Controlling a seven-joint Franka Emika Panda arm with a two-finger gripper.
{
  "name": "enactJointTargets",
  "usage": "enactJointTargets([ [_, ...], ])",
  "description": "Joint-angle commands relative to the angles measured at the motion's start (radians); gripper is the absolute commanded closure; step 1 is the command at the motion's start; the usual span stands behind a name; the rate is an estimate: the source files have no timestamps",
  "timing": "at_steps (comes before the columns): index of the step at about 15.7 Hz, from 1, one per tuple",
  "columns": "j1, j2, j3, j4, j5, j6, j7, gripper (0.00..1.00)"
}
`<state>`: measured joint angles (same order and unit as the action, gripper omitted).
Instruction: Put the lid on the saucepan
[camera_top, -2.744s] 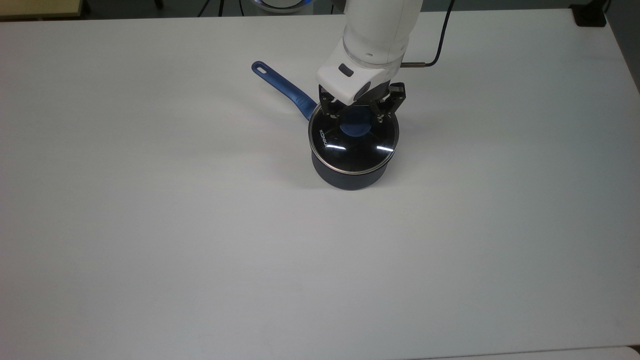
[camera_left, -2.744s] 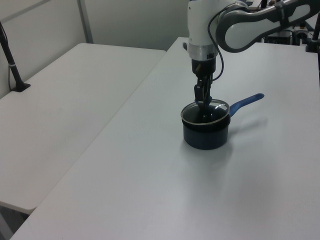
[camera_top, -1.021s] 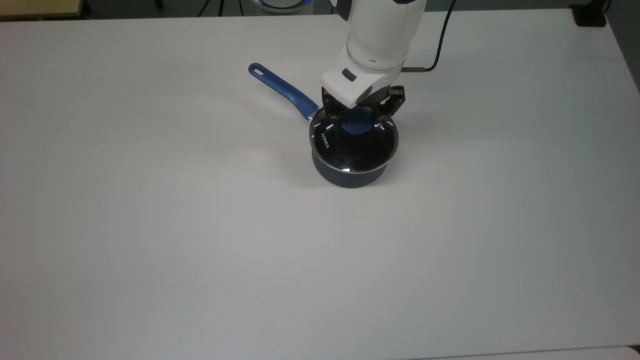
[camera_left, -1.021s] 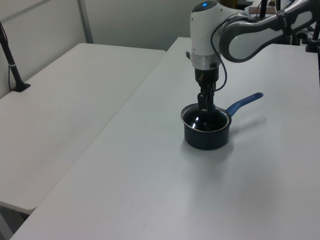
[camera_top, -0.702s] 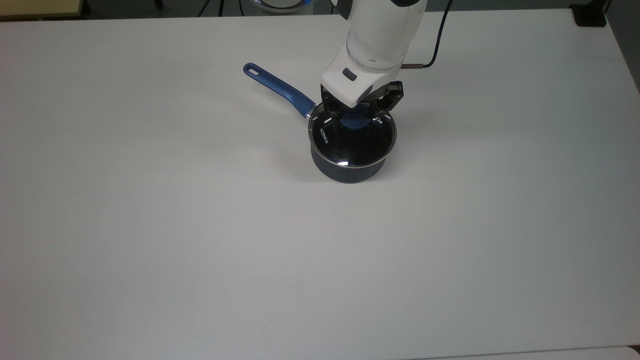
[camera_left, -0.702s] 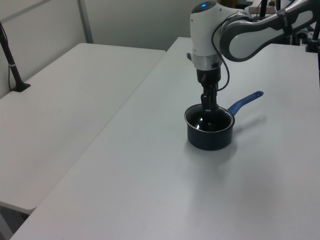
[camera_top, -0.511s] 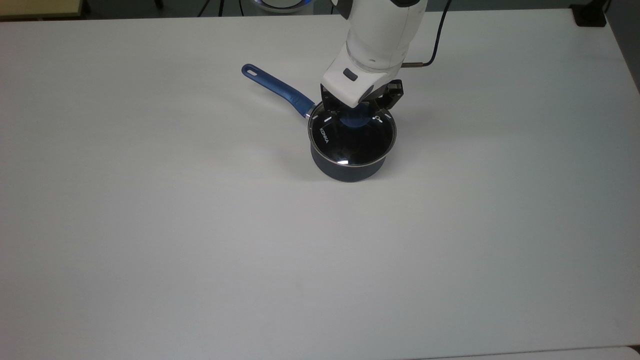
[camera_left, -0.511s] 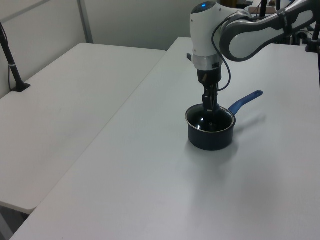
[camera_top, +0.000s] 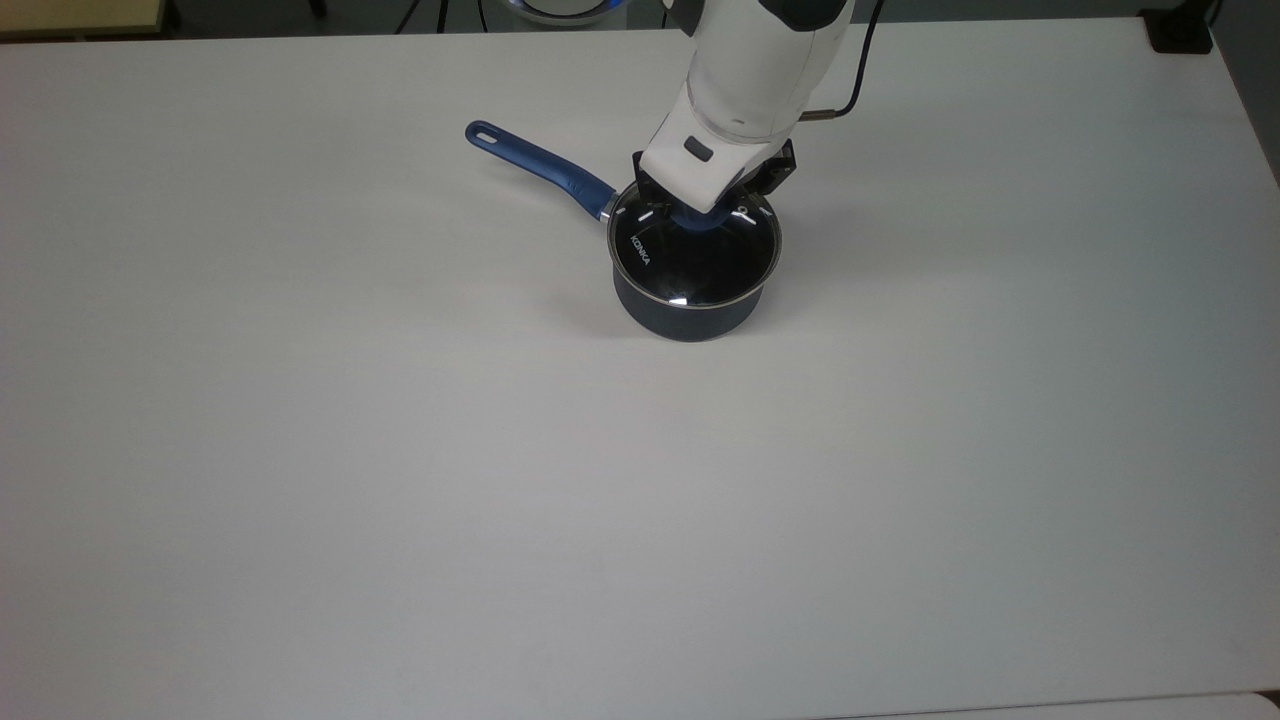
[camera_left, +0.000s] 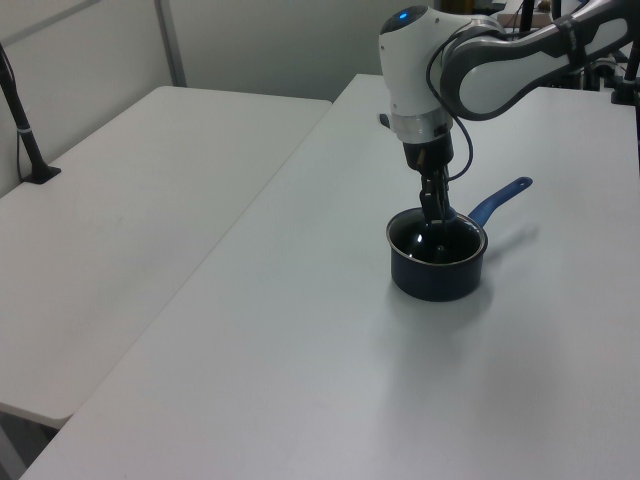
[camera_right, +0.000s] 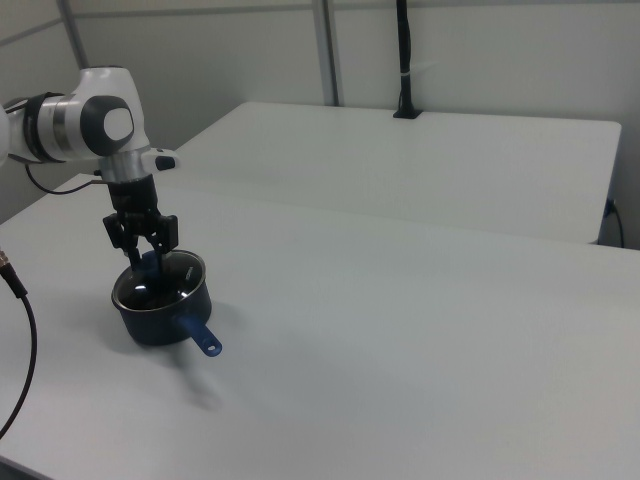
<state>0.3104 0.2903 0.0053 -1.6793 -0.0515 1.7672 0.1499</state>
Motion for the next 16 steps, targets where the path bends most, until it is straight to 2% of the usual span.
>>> enactJointTargets([
  [1, 0.001, -0.016, -0.004, -0.034, -0.01, -0.028, -0.018, 0.48],
  [11, -0.001, -0.017, -0.008, -0.03, -0.011, -0.068, -0.024, 0.47],
  [12, -0.001, -0.016, -0.008, -0.031, -0.011, -0.068, -0.023, 0.37],
  [13, -0.001, -0.016, -0.008, -0.031, -0.011, -0.068, -0.013, 0.12],
  [14, -0.002, -0.016, -0.008, -0.031, -0.011, -0.068, -0.007, 0.0],
  [16, -0.002, -0.017, -0.016, -0.028, -0.013, -0.066, -0.007, 0.0],
])
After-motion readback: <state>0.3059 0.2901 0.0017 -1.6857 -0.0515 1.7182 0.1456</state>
